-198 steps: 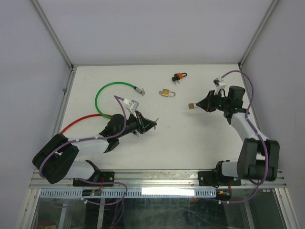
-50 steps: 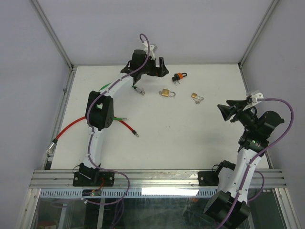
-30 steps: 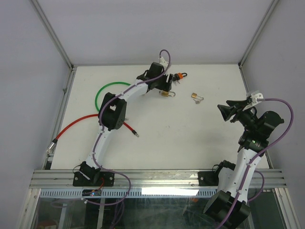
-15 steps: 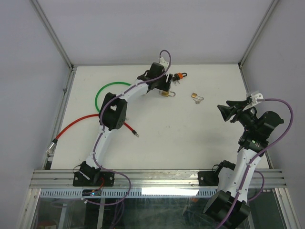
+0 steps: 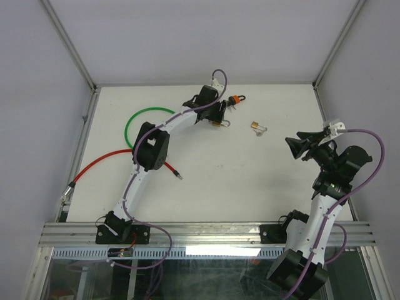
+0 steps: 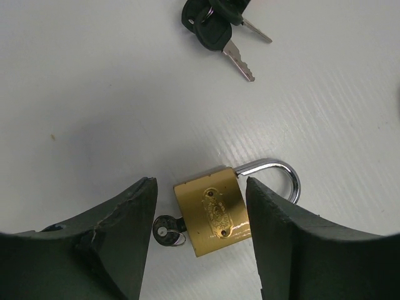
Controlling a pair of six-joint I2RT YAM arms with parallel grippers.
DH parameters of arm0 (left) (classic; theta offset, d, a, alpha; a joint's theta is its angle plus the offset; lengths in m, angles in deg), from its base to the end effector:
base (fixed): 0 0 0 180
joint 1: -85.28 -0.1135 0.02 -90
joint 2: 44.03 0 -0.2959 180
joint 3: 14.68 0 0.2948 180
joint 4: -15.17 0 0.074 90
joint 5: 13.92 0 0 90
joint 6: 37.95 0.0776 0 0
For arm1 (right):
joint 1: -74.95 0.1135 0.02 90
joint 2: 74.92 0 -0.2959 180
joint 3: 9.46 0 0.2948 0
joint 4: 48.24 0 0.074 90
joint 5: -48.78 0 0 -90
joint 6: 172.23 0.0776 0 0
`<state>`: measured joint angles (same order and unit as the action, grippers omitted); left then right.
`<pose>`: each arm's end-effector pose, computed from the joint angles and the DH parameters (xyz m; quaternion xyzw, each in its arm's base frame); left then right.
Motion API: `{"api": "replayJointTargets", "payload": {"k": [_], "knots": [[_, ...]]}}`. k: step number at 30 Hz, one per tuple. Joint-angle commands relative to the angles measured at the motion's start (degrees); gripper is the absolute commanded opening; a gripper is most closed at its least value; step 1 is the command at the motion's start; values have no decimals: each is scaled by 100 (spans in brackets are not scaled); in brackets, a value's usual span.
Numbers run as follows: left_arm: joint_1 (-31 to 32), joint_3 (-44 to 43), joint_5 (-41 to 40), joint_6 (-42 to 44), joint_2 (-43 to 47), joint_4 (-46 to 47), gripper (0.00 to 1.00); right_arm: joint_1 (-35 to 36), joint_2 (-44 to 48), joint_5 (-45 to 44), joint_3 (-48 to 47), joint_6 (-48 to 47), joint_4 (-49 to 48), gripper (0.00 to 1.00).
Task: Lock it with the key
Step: Pick up the lock from the center of the board.
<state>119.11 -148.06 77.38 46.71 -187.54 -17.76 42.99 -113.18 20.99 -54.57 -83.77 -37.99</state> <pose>0.5463 -0.3683 0.1341 0.2301 0.8879 -0.1433 0.3717 0.1978 -0.0425 0.3254 -0.1784 0.6943 0.1908 0.6707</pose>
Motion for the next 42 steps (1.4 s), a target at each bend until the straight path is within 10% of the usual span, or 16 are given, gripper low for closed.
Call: {"api": "replayJointTargets", "payload": {"k": [1,42], "knots": [[61,-136,-180,-63,112,150,57,-56,62,59,-45,51,-312,54],[220,255,-628,-95,272,83,54,-56,170,59,-23,51,-360,54]]}}
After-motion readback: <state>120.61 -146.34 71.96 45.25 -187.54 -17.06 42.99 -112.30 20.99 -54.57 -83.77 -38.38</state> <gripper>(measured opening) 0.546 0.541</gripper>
